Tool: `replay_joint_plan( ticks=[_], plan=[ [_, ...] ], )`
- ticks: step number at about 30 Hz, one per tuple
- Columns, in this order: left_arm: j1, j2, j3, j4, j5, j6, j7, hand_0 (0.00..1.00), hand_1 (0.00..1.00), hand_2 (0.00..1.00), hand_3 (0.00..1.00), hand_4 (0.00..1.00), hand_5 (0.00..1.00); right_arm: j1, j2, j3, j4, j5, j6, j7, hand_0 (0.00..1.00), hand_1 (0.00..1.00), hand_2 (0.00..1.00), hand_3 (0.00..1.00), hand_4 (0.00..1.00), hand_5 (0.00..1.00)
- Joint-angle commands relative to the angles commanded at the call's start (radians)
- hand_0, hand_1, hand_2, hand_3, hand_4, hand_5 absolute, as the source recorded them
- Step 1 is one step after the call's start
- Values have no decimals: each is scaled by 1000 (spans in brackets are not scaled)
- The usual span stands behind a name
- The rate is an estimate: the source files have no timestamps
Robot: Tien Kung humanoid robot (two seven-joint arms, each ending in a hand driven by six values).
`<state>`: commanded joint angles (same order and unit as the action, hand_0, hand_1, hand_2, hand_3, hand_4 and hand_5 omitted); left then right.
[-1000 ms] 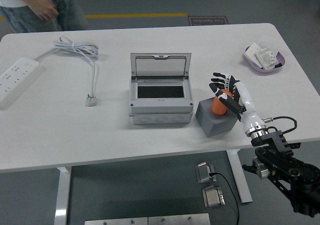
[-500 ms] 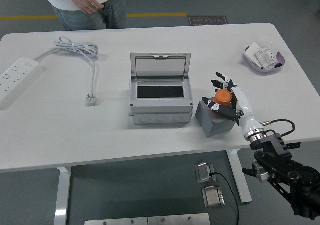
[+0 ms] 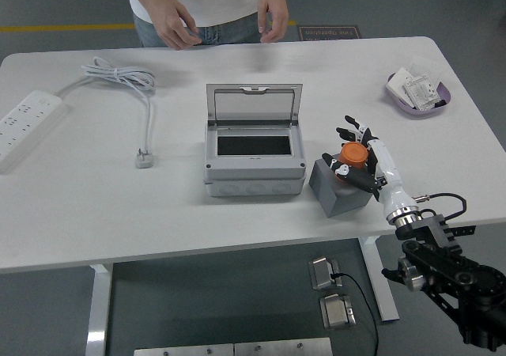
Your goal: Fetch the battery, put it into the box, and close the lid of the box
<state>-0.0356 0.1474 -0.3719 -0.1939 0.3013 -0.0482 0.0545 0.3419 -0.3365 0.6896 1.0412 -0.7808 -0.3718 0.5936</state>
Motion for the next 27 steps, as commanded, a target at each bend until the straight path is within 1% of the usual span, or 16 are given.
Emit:
replay_joint_plan(
  ticks=[1,2,7,8,13,14,19,20,25,26,27],
  plan=[
    [-1,0,2,0,-1,0,-1,615,618,593,603,620,216,0,0,-1,0,8,1,2,719,806,772,874,811,153],
    [-1,-1,5,0,-4,0,-2,615,618,593,602,621,217,0,1,-2,0,15,2,3,594,671,651,757,774,153],
    [-4,-1,8,0,-6,0,-3,615,618,593,602,621,217,-1,4,-10,0,41,5,9,594,671,651,757,774,153],
    [-4,-1,7,0,-4,0,-3,615,618,593,602,621,217,-1,4,-11,0,44,6,10,551,618,560,644,584,58],
    [-4,-3,-4,-1,9,-1,2,615,618,593,602,621,217,-1,9,-16,0,69,9,16,551,618,560,644,584,58],
    [-4,-3,-4,-1,11,-1,3,615,618,593,601,620,217,-1,9,-17,0,73,9,16,530,590,543,607,462,68],
    [-6,-2,0,-1,8,-1,1,615,618,593,601,620,217,0,12,-25,-2,83,4,15,530,590,543,607,462,68],
    [-7,-1,2,-1,6,-1,1,615,618,592,601,620,217,0,13,-27,-2,84,2,14,570,573,538,590,254,2],
    [-9,2,2,-1,5,-1,0,615,618,592,601,620,217,2,17,-37,-1,94,-6,15,570,573,538,590,254,2],
    [-9,2,1,-1,6,-1,0,615,619,592,601,620,216,3,18,-38,0,95,-8,16,572,568,534,582,184,2],
    [-10,3,0,-1,6,-1,0,615,619,592,601,620,216,3,19,-39,0,97,-9,16,572,568,534,582,184,2]
  ],
)
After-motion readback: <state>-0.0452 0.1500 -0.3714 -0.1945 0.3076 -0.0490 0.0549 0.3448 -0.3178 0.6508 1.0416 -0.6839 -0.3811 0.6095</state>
